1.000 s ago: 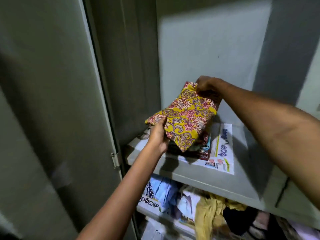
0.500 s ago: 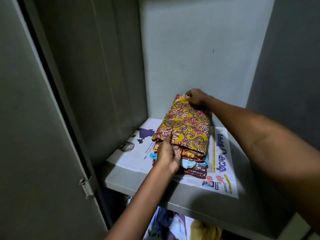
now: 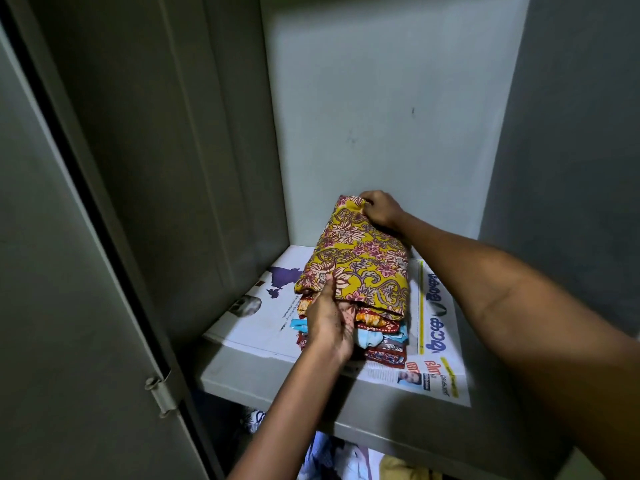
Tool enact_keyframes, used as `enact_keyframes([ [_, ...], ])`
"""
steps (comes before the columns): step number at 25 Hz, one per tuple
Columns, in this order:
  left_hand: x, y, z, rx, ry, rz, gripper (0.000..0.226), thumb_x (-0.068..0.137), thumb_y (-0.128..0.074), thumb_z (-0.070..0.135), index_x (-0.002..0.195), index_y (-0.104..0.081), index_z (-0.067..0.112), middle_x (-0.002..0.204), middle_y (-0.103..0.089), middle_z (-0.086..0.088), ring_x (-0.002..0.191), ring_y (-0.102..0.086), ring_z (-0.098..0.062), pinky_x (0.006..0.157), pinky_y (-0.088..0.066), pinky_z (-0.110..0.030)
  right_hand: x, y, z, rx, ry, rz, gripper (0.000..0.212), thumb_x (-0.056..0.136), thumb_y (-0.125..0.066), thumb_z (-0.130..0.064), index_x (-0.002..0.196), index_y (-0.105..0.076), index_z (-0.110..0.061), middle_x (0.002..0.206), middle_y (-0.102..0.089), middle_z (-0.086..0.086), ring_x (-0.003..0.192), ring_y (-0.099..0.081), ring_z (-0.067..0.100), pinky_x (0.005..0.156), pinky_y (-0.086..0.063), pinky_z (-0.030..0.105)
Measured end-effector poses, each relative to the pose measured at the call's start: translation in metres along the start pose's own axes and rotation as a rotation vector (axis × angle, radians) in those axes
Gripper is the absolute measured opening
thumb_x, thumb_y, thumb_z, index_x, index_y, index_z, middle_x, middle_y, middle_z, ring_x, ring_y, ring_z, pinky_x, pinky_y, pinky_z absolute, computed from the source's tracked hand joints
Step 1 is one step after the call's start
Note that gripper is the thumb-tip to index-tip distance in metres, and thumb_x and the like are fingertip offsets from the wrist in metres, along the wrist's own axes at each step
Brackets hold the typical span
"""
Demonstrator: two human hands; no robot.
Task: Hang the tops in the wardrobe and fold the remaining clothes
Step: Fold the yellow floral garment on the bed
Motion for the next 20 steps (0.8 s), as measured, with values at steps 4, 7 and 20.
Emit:
enact_keyframes([
  [4,-0.012,0.003,0.011,0.157,0.014,-0.028,0.022,0.098,-0.046,0.023,0.092,-0.057,0.005,0.067,-0.068,-0.014,0.054,-0.063,-0.02,0.046,-0.054,-0.025,-0.009,-0.019,0.005,-0.196,-0.022,-0.09,0.035,0.095,-0.046,-0.022,0.128,-0.051,-0.014,0.135,-0.051,0.013,0.127,-0.042,0.032,0.11,-0.021,0.051],
  [7,-0.016,0.036,0.071,0.75,-0.241,0.087,0.042,0.094,-0.048,0.042,0.083,-0.064,0.005,0.069,-0.069,-0.017,0.06,-0.067,-0.028,0.059,-0.059,-0.038,-0.012,-0.005,0.012,-0.196,-0.073,-0.073,0.046,0.091,-0.054,-0.034,0.131,-0.046,-0.012,0.136,-0.05,0.011,0.128,-0.041,0.029,0.109,-0.016,0.048],
  [20,0.061,-0.057,0.018,2.255,-0.44,-0.217,0.076,0.093,-0.018,0.063,0.151,-0.004,0.016,0.158,0.006,-0.001,0.146,0.007,-0.015,0.112,0.004,-0.058,-0.059,-0.05,0.019,-0.339,-0.113,-0.244,0.054,0.099,-0.017,-0.053,0.15,-0.011,-0.034,0.158,-0.006,-0.008,0.146,-0.002,0.024,0.112,0.003,0.056],
])
Point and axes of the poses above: each hand's wrist, its own x-axis towards the middle knuckle, its own y-axis out of the back of the hand, z = x × y, the point moved 7 cm from there along x, towards the middle knuckle
